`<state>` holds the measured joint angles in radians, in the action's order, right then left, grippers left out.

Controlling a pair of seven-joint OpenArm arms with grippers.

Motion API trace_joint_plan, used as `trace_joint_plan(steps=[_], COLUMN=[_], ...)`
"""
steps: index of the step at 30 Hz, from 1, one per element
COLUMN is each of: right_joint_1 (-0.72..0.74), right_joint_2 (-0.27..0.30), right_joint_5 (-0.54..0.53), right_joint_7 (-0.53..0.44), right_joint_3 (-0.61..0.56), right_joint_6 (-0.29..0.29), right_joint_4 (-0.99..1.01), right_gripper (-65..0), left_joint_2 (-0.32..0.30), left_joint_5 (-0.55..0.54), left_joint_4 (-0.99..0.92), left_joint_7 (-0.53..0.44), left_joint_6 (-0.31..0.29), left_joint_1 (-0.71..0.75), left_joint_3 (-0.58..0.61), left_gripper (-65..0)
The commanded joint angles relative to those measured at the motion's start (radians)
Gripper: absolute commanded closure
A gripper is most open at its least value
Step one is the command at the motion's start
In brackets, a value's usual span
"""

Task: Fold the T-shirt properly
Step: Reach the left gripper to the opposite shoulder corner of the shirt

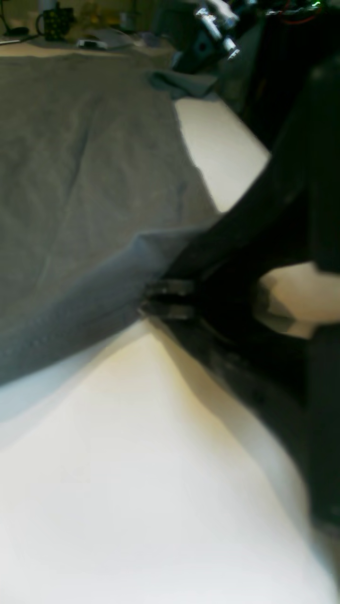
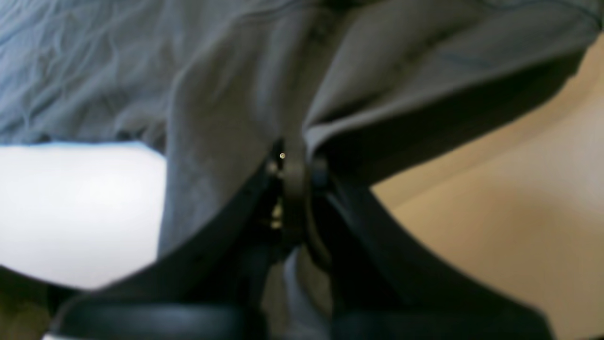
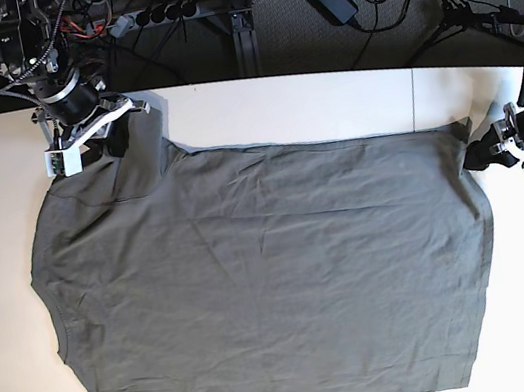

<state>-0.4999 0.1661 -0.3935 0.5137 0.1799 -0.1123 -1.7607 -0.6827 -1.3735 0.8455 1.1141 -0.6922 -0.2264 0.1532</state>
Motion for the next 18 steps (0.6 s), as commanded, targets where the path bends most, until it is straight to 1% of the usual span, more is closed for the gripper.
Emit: trace_joint_plan(steps=[1,3,6,11,15,18], right_joint_1=[-0.011,-0.016,-0.026,-0.027,-0.026,-0.024], right_joint_2=[0.006,0.007,0.034,0.085,0.118,0.148], right_joint_5=[0.008,-0.002,-0.08,-0.146,-0.157,-0.156], right_joint_7=[0.034,0.048,0.048,0.056,0.06,0.06], right_joint_3=[0.02,0.054,0.095,0.136,0.157,0.177], right_joint_6=[-0.048,-0.072,-0.106,-0.155,-0.165,-0.165], right_joint_4=[-0.024,-0.053,-0.074,-0.095,-0.143,-0.182], right_gripper=[0.0,0.0,0.0,0.0,0.0,0.0], left_joint_2=[-0.02,-0.027,-0.044,-0.068,-0.094,-0.107], left_joint_5=[-0.033,-0.106,-0.11,-0.11,-0.11,-0.11], left_joint_4=[0.01,0.024,0.077,0.21,0.288,0.298], left_joint_7=[0.048,0.1,0.111,0.141,0.148,0.148], left_joint_6=[-0.006,-0.006,-0.006,-0.006,-0.006,-0.006], left_joint_1=[-0.026,-0.04,-0.045,-0.045,-0.047,-0.067], left_joint_3=[-0.001,-0.001,-0.001,-0.001,-0.001,-0.001], left_gripper=[0.0,0.0,0.0,0.0,0.0,0.0])
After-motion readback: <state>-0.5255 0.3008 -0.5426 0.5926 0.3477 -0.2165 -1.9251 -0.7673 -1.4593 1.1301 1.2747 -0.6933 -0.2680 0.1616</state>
